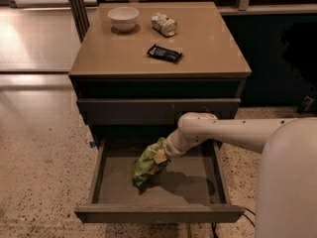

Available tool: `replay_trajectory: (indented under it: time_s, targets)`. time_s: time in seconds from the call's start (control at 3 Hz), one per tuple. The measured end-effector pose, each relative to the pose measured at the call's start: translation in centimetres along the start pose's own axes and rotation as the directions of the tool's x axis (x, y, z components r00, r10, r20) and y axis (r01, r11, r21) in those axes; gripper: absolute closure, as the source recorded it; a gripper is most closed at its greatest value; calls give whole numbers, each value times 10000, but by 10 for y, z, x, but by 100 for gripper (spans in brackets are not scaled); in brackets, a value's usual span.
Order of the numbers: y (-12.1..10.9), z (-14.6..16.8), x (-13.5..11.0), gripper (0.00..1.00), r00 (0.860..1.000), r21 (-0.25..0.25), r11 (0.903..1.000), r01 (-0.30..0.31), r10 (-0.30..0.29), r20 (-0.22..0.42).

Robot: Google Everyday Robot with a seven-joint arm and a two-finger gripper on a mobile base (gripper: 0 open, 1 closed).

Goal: Place green rice chip bag into middle drawer

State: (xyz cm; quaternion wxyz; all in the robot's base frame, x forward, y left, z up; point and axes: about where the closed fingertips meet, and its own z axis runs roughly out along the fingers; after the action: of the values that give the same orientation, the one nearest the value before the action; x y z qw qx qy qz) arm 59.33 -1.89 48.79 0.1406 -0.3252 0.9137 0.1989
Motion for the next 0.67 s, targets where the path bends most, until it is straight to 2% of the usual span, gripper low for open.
replay_trajectory:
  time_s: [0.33,0.67]
  targets:
    - [3,27,10,100,9977,-577,9964,-616,631,244]
    - [7,49,15,81,9920,-1210,9870,-1057,1132,566]
